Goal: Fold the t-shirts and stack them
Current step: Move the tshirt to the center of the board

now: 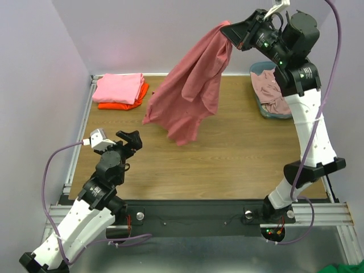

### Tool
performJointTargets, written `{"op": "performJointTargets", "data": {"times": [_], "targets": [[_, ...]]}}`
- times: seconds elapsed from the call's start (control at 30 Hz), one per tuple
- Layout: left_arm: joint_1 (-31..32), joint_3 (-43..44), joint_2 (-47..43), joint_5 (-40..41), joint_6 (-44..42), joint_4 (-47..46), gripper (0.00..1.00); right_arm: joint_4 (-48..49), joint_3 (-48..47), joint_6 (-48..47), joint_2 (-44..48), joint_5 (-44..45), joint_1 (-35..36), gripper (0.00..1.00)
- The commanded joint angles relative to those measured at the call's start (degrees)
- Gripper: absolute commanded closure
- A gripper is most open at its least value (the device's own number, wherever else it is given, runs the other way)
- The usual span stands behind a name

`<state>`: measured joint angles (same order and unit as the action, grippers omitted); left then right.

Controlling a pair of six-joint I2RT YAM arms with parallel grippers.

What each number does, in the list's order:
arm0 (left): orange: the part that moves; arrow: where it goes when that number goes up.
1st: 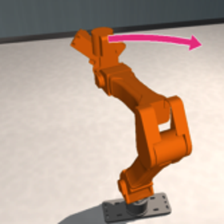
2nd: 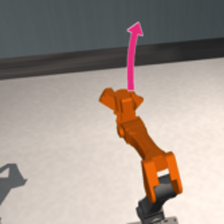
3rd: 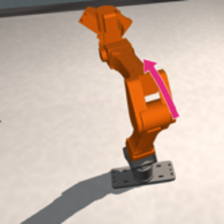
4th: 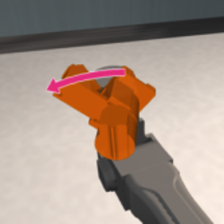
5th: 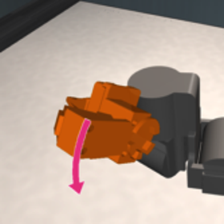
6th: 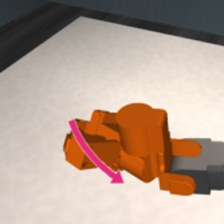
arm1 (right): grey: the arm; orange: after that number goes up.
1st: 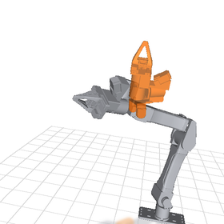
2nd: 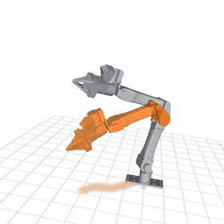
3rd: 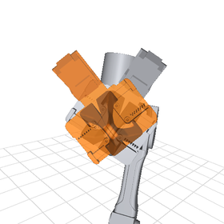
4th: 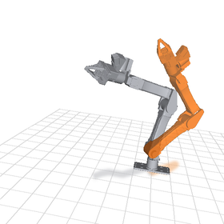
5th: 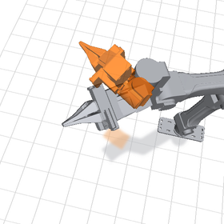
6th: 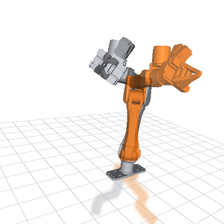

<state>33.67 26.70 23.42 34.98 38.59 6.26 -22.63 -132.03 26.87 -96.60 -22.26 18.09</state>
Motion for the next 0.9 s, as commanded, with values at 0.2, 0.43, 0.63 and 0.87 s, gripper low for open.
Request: {"op": "performJointTargets", "data": {"times": [0.2, 0.43, 0.63, 0.87], "targets": [[-0.10, -0.95, 1.27, 2.11, 1.49, -0.55, 0.01, 4.88, 46.65, 3.09, 28.81, 35.93, 0.02, 0.98], [-0.10, 0.11, 9.00, -3.41, -0.08, -3.97, 0.01, 4.79, 84.45, 14.77, 44.04, 54.68, -0.16, 0.98], [-0.10, 2.29, 23.14, -14.06, -2.11, -12.31, 0.02, 4.62, 91.50, 13.56, 41.23, 53.64, -0.16, 0.98], [-0.18, 17.37, 47.13, -12.60, -7.37, -15.06, 0.02, 4.62, 95.73, 14.43, 38.59, 51.45, -0.16, 0.98]]}}
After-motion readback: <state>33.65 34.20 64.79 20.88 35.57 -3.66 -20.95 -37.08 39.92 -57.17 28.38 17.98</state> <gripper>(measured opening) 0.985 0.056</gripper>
